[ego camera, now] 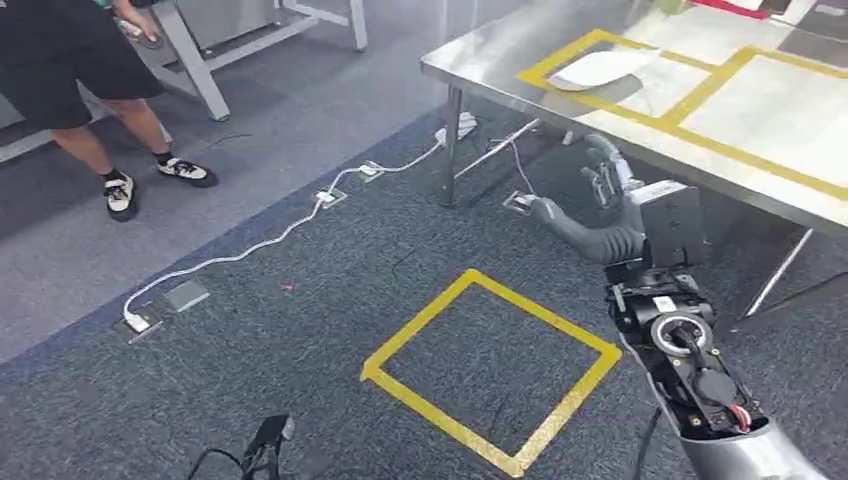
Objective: Take the parts from the cabinet and place them on the table.
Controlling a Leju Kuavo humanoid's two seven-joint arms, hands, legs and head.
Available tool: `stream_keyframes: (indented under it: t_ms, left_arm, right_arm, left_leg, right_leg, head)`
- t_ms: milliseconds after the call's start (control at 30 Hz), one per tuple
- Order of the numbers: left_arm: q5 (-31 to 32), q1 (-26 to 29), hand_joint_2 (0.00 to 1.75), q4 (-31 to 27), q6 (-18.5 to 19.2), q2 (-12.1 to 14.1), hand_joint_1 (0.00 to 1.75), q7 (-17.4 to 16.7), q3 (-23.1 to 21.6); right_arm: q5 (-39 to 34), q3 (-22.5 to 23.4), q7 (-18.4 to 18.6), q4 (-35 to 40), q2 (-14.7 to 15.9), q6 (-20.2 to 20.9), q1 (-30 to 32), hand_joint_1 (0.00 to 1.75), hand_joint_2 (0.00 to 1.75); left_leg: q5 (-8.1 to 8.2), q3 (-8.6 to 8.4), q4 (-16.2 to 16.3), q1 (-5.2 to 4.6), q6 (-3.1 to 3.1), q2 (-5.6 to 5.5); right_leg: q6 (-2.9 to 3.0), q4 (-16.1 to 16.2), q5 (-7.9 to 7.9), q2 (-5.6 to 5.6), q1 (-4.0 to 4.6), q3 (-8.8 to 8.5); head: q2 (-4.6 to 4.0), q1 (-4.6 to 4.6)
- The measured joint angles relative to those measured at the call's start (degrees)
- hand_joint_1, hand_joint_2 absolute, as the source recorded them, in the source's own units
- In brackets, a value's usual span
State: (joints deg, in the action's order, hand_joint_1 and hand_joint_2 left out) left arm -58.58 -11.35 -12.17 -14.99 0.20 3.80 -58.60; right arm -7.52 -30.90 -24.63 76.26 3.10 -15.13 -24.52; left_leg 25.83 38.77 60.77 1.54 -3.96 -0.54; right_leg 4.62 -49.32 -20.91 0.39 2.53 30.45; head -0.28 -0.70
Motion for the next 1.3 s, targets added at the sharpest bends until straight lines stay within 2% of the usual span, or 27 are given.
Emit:
stream_keyframes:
  t_ms: [67, 100, 133, 233, 267, 300, 367, 400, 433, 500, 567, 600, 633, 667, 733, 767, 800, 900, 933, 967, 1067, 1100, 1133, 1167, 1233, 1267, 1300]
  left_arm:
    - [0.0, 0.1, 0.00, 0.0, 0.0, 0.1, 0.00, 0.0, 0.0]
    - [0.0, 0.0, 0.00, 0.0, 0.0, 0.2, 0.00, 0.0, 0.0]
    - [0.0, 0.0, 0.00, 0.0, 0.0, 0.2, 0.00, 0.0, 0.0]
    - [0.1, -0.2, 0.00, 0.0, -0.1, 0.4, 0.00, 0.0, 0.0]
    - [0.2, -0.3, 0.00, 0.0, -0.1, 0.2, 0.00, 0.0, 0.0]
    - [0.2, -0.3, 0.00, 0.0, 0.0, 0.1, 0.00, 0.0, 0.0]
    - [0.2, -0.2, 0.00, 0.0, 0.0, -0.1, 0.00, -0.2, 0.0]
    - [0.2, -0.1, 0.00, 0.0, 0.0, -0.3, 0.00, -0.2, 0.0]
    - [0.2, -0.2, 0.00, 0.0, 0.0, -0.3, 0.00, -0.2, 0.0]
    - [0.2, 0.1, 0.00, 0.0, 0.0, -0.3, 0.00, -0.2, 0.0]
    - [0.2, 0.2, 0.00, 0.0, -0.1, -0.1, 0.00, -0.2, 0.0]
    - [0.2, 0.3, 0.00, 0.1, -0.2, 0.0, 0.00, -0.2, 0.0]
    - [0.1, 0.4, 0.00, 0.1, -0.2, 0.2, 0.00, -0.2, 0.0]
    - [0.1, 0.5, 0.00, 0.1, -0.2, 0.2, 0.00, -0.2, 0.0]
    - [0.1, 0.5, 0.00, 0.1, -0.2, 0.2, 0.00, -0.2, 0.0]
    - [0.1, 0.5, 0.00, 0.1, -0.2, -0.2, 0.00, -0.2, 0.0]
    - [0.1, 0.5, 0.00, 0.1, -0.2, -0.1, 0.00, -0.2, 0.0]
    - [0.1, 0.5, 0.00, 0.1, -0.1, -0.5, 0.00, -0.2, 0.0]
    - [0.0, 0.5, 0.00, 0.1, -0.2, -0.4, 0.00, -0.2, 0.0]
    - [0.0, 0.6, 0.00, 0.1, -0.2, -0.4, 0.00, -0.2, 0.0]
    - [0.0, 0.7, 0.00, 0.2, -0.2, -0.1, 0.00, -0.2, 0.0]
    - [0.0, 0.6, 0.00, 0.2, -0.2, 0.0, 0.00, -0.2, 0.0]
    - [0.0, 0.6, 0.00, 0.2, -0.2, 0.1, 0.00, -0.2, 0.0]
    - [0.0, 0.6, 0.00, 0.2, -0.2, 0.2, 0.00, -0.2, 0.0]
    - [0.0, 0.5, 0.00, 0.2, -0.2, 0.3, 0.00, -0.2, 0.0]
    - [0.0, 0.3, 0.00, 0.1, -0.2, 0.3, 0.00, -0.2, 0.0]
    - [0.0, 0.3, 0.00, 0.1, -0.2, -0.1, 0.00, -0.2, 0.0]
  right_arm:
    - [-0.1, 0.0, 0.0, 0.0, 0.0, 0.0, 0.2, 0.00, 1.75]
    - [-0.1, 0.0, 0.0, 0.0, 0.0, 0.0, 0.4, 0.00, 1.75]
    - [-0.1, 0.0, 0.0, 0.0, 0.0, 0.0, 0.6, 0.00, 1.75]
    - [-0.4, 0.0, -0.1, 0.0, 0.0, -0.3, 0.5, 0.00, 1.75]
    - [-0.4, 0.0, -0.1, 0.0, 0.0, -0.5, 0.5, 0.00, 1.75]
    - [-0.5, 0.1, 0.0, -0.1, 0.0, -0.6, 0.4, 0.00, 1.75]
    - [-0.7, 0.1, -0.1, -0.1, 0.0, -0.6, 0.4, 0.00, 1.75]
    - [-0.9, 0.1, -0.1, -0.2, 0.0, -0.7, 0.4, 0.00, 1.75]
    - [-0.9, 0.1, 0.1, -0.2, 0.0, -1.1, 0.4, 0.00, 1.75]
    - [-0.9, 0.1, 0.2, -0.3, 0.0, -2.1, 0.4, 0.00, 1.75]
    - [-0.9, 0.0, 0.4, -0.7, -0.1, -3.0, 0.5, 0.00, 1.75]
    - [-0.9, 0.0, 0.5, -0.8, -0.1, -3.5, 0.5, 0.00, 1.75]
    - [-0.9, 0.0, 0.5, -1.0, -0.1, -3.7, 0.5, 0.00, 1.75]
    - [-0.9, 0.0, 0.5, -1.0, -0.2, -3.9, 0.5, 0.00, 1.75]
    - [-0.9, 0.0, 0.5, -1.0, -0.2, -4.1, 0.3, 0.00, 1.75]
    - [-0.9, 0.0, 0.4, -1.0, -0.2, -4.1, 0.0, 0.00, 1.75]
    - [-0.9, 0.0, 0.4, -1.0, -0.2, -4.1, -0.2, 0.00, 1.75]
    - [-0.9, 0.0, 0.5, -1.1, -0.4, -4.1, -0.3, 0.00, 1.75]
    - [-0.9, 0.0, 0.5, -1.1, -0.5, -4.1, -0.3, 0.00, 1.75]
    - [-0.9, 0.0, 0.4, -1.1, -0.6, -4.1, -0.4, 0.00, 1.75]
    - [-0.9, 0.0, 0.5, -1.3, -0.6, -4.3, -0.2, 0.00, 1.75]
    - [-0.9, -0.1, 0.5, -1.3, -0.6, -4.2, -0.2, 0.00, 1.75]
    - [-0.9, -0.1, 0.5, -1.4, -0.6, -4.2, 0.0, 0.00, 1.75]
    - [-0.9, 0.0, 0.5, -1.5, -0.6, -4.2, 0.1, 0.00, 1.75]
    - [-0.9, 0.0, 0.5, -1.5, -0.6, -4.2, 0.2, 0.00, 1.75]
    - [-0.9, 0.0, 0.5, -1.5, -0.6, -4.2, 0.2, 0.00, 1.75]
    - [-0.9, 0.1, 0.5, -1.5, -0.6, -4.3, 0.1, 0.00, 1.75]
  left_leg:
    - [3.76, 4.20, 9.5, -0.17, -0.24, 0.01]
    - [3.92, 5.06, 11.4, -0.18, -0.42, 0.01]
    - [2.76, 4.41, 10.2, -0.18, -0.53, 0.03]
    - [-3.91, -3.56, -4.4, 0.12, -1.13, 0.18]
    - [-2.96, -4.31, -5.6, 0.02, -1.42, 0.15]
    - [-3.35, -3.81, -6.3, 0.44, -0.83, -0.10]
    - [-3.36, -2.69, -5.0, 0.52, -0.39, -0.11]
    - [-3.35, -2.04, -4.6, 0.96, -0.38, -0.08]
    - [-3.07, -1.75, -4.6, 0.75, -0.10, -0.24]
    - [-3.02, -1.79, -4.5, 0.87, 0.08, -0.28]
    - [-2.95, -1.89, -4.6, 0.83, 0.07, -0.27]
    - [-2.94, -1.91, -4.6, 0.79, 0.06, -0.29]
    - [-2.92, -2.02, -4.7, 0.60, 0.07, -0.37]
    - [-2.87, -2.15, -4.8, 0.38, 0.04, -0.56]
    - [-2.81, -3.06, -5.4, -0.04, 0.10, -0.77]
    - [-2.81, -3.59, -6.1, 0.07, 0.12, -0.80]
    - [-3.16, -3.63, -6.1, -0.19, -0.13, -0.85]
    - [-3.65, -3.45, -7.0, 0.17, -0.32, -0.91]
    - [-3.21, -3.45, -7.2, -0.38, -0.31, -0.90]
    - [-2.46, -2.70, -5.4, -0.52, -0.37, -0.51]
    - [3.32, 4.52, 8.3, -0.56, -0.84, -0.26]
    - [4.18, 6.52, 11.7, -0.60, -1.19, -0.22]
    - [3.61, 6.95, 12.0, -0.56, -1.43, -0.10]
    - [1.94, 5.68, 9.2, -0.50, -1.61, 0.04]
    - [-2.15, -0.10, -1.2, -0.24, -2.17, 0.13]
    - [-2.77, -2.49, -5.6, 0.10, -2.62, 0.13]
    - [-3.51, -2.48, -5.6, 0.28, -2.02, -0.25]
  right_leg:
    - [-0.05, -0.5, -0.01, 0.04, 0.17, 0.55]
    - [-0.10, -0.8, -0.06, 0.06, 0.21, 0.76]
    - [-0.16, -1.0, -0.11, 0.11, 0.21, 0.91]
    - [-1.29, -2.6, -1.17, 0.31, -0.24, 1.14]
    - [-1.65, -3.1, -1.44, 0.42, 0.37, 1.92]
    - [-1.65, -4.4, -1.70, 0.51, 0.27, 2.57]
    - [-1.58, -4.6, -1.90, 0.76, 0.47, 3.63]
    - [-1.78, -4.9, -2.42, 0.88, 0.48, 4.08]
    - [-2.22, -6.1, -3.54, 0.81, 0.58, 5.29]
    - [-2.56, -14.0, -7.33, 0.57, -0.10, 8.19]
    - [-2.66, -24.5, -10.60, 0.42, -0.29, 13.53]
    - [-2.74, -26.7, -10.67, 0.43, -0.29, 15.12]
    - [-2.68, -25.8, -9.40, 0.44, -0.27, 15.36]
    - [-2.28, -22.5, -7.09, 0.44, -0.25, 14.23]
    - [-0.56, -11.0, -1.06, 0.55, 0.53, 9.14]
    - [0.63, -5.9, 0.60, 0.57, 1.30, 6.77]
    - [0.81, -4.9, 0.32, 0.42, 1.32, 5.72]
    - [0.76, -4.1, 0.80, 0.51, 1.46, 5.14]
    - [1.28, -1.2, 1.84, 0.13, 0.73, 3.51]
    - [0.84, -0.2, 1.98, 0.05, 0.70, 3.16]
    - [0.84, -0.7, 1.99, -0.13, 0.46, 3.76]
    - [0.74, -1.3, 1.87, -0.13, 0.43, 4.29]
    - [0.59, -1.8, 1.77, -0.10, 0.41, 4.61]
    - [0.50, -1.9, 1.78, -0.03, 0.40, 4.84]
    - [-0.03, -2.6, 1.65, 0.27, 0.06, 5.23]
    - [-0.51, -3.3, 1.33, 0.45, 0.00, 5.54]
    - [-0.73, -4.1, 1.23, 0.53, 0.68, 6.24]
  head:
    - [0.00, 0.24]
    - [0.00, 0.72]
    - [0.00, 0.85]
    - [0.00, 1.29]
    - [0.00, 1.80]
    - [0.00, 2.38]
    - [0.00, 1.18]
    - [0.00, 1.22]
    - [0.00, 1.36]
    - [0.00, -0.26]
    - [0.00, -0.28]
    - [0.00, -0.33]
    - [0.00, -0.46]
    - [0.00, -0.55]
    - [0.00, -0.74]
    - [0.00, -0.72]
    - [0.00, -0.61]
    - [0.00, -0.65]
    - [0.00, -1.05]
    - [0.00, -0.83]
    - [0.00, -0.02]
    - [0.00, 0.07]
    - [0.00, 0.37]
    - [0.00, 0.61]
    - [0.00, 0.70]
    - [0.00, 1.07]
    - [0.00, 1.93]
